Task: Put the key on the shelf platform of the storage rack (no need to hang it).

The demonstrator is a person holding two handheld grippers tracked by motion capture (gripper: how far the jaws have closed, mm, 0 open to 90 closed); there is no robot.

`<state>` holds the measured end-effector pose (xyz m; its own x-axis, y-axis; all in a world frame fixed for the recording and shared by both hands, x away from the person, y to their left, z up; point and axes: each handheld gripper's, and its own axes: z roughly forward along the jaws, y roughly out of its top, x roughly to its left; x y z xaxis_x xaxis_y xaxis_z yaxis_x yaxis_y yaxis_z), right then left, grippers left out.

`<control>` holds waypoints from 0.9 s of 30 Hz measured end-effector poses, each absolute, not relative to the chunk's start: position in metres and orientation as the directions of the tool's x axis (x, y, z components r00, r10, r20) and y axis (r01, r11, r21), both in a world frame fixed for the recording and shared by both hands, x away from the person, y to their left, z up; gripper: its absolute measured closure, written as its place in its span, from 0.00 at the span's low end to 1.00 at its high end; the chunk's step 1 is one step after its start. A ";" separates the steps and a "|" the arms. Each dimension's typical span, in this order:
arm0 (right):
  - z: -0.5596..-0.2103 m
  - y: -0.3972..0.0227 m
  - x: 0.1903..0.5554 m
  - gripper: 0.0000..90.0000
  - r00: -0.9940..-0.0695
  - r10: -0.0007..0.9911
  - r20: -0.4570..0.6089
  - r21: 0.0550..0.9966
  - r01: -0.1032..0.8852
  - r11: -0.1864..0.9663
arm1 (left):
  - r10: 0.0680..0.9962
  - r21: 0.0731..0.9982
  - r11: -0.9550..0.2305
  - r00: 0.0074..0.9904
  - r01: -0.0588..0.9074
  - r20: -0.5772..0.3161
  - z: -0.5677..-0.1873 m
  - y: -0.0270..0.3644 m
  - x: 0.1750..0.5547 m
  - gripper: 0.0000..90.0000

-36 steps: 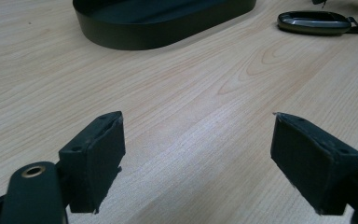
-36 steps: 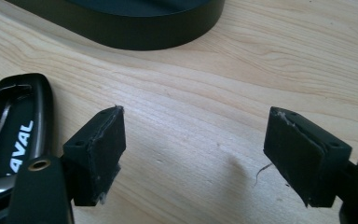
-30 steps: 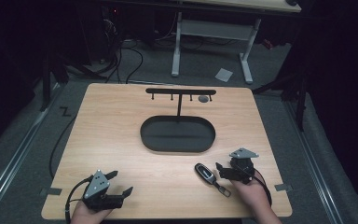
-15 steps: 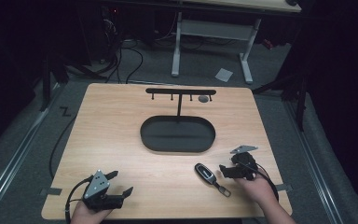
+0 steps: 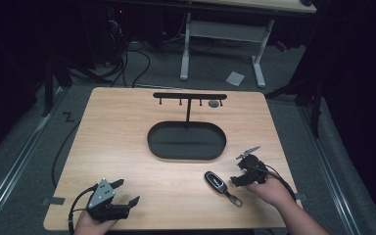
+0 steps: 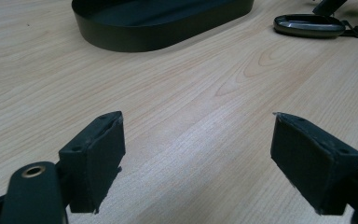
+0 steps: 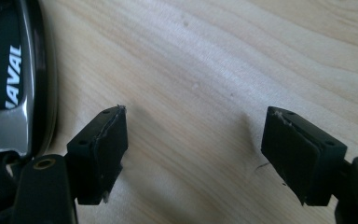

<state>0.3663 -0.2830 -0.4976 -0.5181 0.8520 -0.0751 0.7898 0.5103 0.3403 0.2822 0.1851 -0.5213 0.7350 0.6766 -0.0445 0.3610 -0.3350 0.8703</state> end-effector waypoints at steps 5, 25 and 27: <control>-0.492 -0.277 0.370 0.25 -0.560 0.824 -0.091 0.266 0.783 0.562 | 0.676 0.870 -0.336 0.736 0.361 -0.044 -0.521 0.185 0.282 0.20; -0.461 -0.236 0.369 0.26 -0.676 0.735 -0.056 0.133 0.724 0.676 | 0.670 0.870 -0.339 0.741 0.358 -0.044 -0.521 0.184 0.282 0.20; -0.461 -0.231 0.369 0.26 -0.687 0.725 -0.046 0.135 0.715 0.686 | 0.670 0.870 -0.340 0.741 0.358 -0.043 -0.521 0.184 0.282 0.20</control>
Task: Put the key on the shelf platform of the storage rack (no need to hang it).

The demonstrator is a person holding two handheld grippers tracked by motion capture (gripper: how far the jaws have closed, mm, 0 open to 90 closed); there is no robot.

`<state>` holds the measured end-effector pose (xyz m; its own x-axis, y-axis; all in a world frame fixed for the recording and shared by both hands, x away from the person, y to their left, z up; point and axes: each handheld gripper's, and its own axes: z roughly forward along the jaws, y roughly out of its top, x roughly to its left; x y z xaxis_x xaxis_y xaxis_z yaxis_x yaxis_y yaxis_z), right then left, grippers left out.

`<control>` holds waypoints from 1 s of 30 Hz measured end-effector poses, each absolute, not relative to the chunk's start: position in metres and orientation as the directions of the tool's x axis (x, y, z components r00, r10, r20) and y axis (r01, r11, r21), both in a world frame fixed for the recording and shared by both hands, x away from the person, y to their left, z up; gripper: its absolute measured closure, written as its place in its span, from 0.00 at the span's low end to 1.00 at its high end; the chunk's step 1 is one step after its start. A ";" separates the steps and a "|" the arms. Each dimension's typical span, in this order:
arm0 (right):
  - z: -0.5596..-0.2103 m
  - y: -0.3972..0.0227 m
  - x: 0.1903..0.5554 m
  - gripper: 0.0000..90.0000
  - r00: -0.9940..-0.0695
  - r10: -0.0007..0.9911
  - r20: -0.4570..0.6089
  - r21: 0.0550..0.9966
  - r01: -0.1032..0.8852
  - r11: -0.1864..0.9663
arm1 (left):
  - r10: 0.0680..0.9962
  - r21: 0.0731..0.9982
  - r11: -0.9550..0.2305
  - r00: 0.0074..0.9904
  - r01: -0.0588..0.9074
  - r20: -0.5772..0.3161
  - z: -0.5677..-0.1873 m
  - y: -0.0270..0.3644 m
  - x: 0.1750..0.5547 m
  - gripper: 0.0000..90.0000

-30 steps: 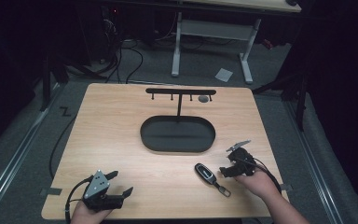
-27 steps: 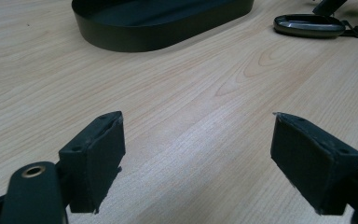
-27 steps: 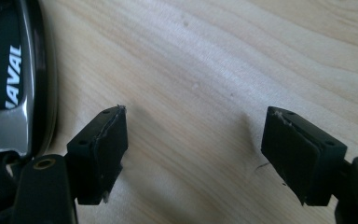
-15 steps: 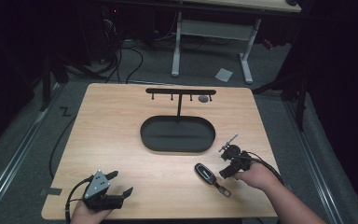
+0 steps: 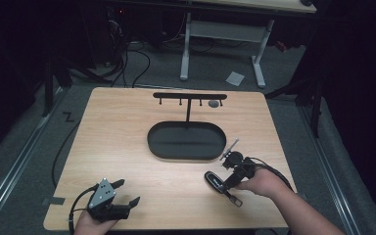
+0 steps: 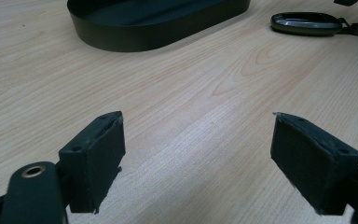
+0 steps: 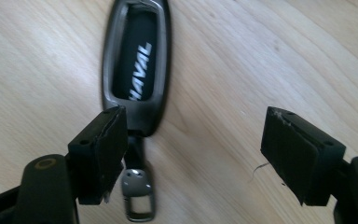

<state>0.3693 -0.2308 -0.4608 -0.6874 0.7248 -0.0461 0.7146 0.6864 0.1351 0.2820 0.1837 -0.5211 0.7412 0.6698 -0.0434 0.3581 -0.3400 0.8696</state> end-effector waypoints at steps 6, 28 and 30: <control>-0.466 -0.216 0.369 0.24 -0.704 0.710 -0.028 0.125 0.702 0.701 | 0.670 0.872 -0.338 0.741 0.355 -0.042 -0.520 0.185 0.282 0.20; -0.489 -0.184 0.376 0.42 -0.673 0.740 0.002 0.045 0.739 0.672 | 0.659 0.871 -0.342 0.751 0.352 -0.045 -0.520 0.185 0.282 0.20; -0.491 -0.182 0.376 0.44 -0.664 0.747 -0.002 0.024 0.747 0.664 | 0.659 0.873 -0.338 0.750 0.351 -0.046 -0.520 0.185 0.282 0.20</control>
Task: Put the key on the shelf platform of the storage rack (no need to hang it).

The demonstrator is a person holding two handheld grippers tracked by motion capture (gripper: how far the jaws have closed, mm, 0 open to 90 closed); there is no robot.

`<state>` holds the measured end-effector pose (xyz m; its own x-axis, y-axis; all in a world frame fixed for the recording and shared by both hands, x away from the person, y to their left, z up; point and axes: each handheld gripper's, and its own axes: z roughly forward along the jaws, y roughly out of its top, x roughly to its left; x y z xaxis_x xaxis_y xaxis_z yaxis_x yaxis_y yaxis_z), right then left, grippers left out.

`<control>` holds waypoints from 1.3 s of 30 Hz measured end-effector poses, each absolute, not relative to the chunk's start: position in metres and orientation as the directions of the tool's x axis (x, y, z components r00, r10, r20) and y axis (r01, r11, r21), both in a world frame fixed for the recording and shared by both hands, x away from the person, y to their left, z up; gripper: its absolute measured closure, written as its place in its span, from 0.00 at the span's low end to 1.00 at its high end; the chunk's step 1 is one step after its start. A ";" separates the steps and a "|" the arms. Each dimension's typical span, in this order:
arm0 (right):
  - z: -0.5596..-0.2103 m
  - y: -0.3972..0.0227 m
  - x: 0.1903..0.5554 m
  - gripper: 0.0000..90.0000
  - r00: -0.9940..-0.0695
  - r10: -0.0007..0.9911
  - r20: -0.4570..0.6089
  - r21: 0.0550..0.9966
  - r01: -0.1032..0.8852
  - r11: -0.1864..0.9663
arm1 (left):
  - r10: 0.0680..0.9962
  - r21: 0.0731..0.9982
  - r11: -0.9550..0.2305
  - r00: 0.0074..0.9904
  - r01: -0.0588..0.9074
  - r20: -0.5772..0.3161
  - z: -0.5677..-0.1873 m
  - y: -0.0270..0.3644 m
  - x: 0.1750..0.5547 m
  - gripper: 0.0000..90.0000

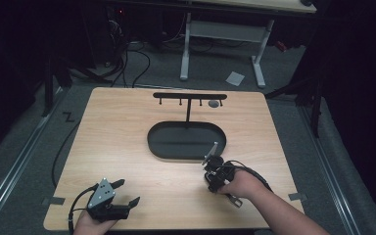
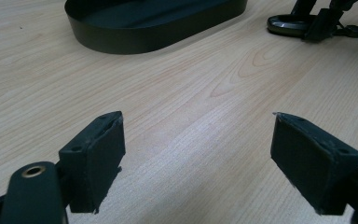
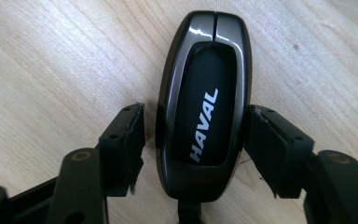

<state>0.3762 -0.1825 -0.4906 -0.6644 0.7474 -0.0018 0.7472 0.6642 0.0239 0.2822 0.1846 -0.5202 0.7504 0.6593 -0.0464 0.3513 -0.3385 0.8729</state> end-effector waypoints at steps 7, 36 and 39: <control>-0.490 -0.183 0.380 0.53 -0.672 0.740 -0.015 0.018 0.740 0.673 | 0.658 0.873 -0.340 0.752 0.350 -0.045 -0.520 0.185 0.282 0.20; -0.417 -0.190 0.406 0.54 -0.682 0.727 -0.081 0.109 0.719 0.687 | 0.659 0.873 -0.338 0.750 0.351 -0.046 -0.520 0.186 0.282 0.20; -0.408 -0.189 0.412 0.54 -0.678 0.729 -0.095 0.122 0.719 0.684 | 0.659 0.873 -0.338 0.750 0.353 -0.049 -0.520 0.186 0.282 0.20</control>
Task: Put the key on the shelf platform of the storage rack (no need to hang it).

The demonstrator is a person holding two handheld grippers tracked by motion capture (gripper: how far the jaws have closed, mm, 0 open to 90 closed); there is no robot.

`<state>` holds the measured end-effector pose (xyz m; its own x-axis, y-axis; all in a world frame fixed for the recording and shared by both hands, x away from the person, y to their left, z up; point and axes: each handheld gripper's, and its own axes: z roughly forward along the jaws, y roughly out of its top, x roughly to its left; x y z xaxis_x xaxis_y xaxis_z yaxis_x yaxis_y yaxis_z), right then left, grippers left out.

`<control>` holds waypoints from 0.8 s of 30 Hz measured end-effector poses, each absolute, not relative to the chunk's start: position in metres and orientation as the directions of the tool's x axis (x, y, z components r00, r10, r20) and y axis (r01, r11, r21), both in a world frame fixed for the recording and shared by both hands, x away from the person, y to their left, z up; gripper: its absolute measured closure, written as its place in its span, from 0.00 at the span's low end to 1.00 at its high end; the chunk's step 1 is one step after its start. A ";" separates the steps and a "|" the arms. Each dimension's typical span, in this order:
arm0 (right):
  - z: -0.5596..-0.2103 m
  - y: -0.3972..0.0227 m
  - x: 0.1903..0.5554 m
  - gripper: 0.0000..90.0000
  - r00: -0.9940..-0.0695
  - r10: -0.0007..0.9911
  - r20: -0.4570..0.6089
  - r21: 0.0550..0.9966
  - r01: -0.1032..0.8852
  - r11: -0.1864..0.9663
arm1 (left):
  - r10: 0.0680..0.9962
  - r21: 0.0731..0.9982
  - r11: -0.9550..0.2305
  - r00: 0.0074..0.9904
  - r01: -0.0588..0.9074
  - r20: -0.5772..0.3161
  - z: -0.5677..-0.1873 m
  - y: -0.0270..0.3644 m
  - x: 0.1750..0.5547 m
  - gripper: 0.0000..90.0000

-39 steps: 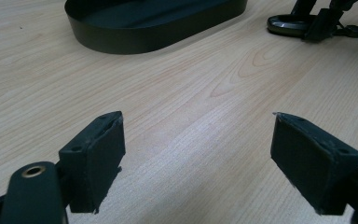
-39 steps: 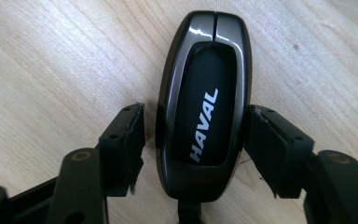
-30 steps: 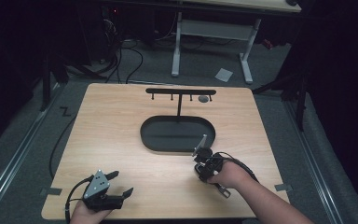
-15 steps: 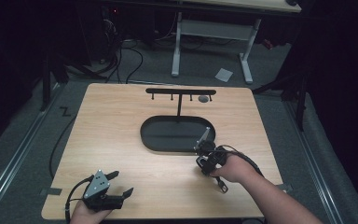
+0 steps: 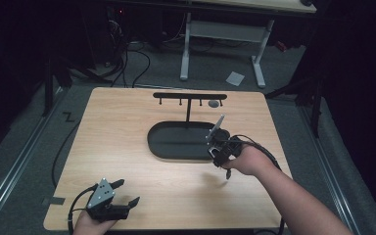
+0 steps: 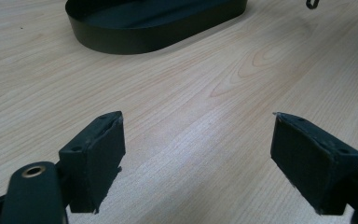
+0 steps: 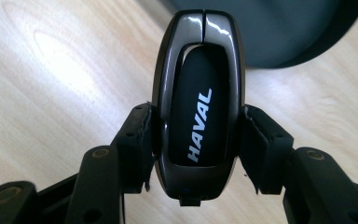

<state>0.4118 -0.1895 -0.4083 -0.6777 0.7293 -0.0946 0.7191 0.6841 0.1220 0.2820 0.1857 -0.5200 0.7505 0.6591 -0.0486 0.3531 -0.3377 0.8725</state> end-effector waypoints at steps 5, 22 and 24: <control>-0.399 -0.189 0.425 0.54 -0.672 0.733 -0.103 0.134 0.721 0.680 | 0.659 0.874 -0.335 0.750 0.353 -0.050 -0.520 0.186 0.282 0.20; -0.388 -0.183 0.467 0.54 -0.630 0.766 -0.127 0.163 0.749 0.643 | 0.659 0.874 -0.333 0.750 0.355 -0.053 -0.520 0.188 0.282 0.20; -0.389 -0.184 0.471 0.54 -0.631 0.764 -0.132 0.167 0.746 0.645 | 0.659 0.874 -0.332 0.750 0.355 -0.054 -0.520 0.188 0.282 0.20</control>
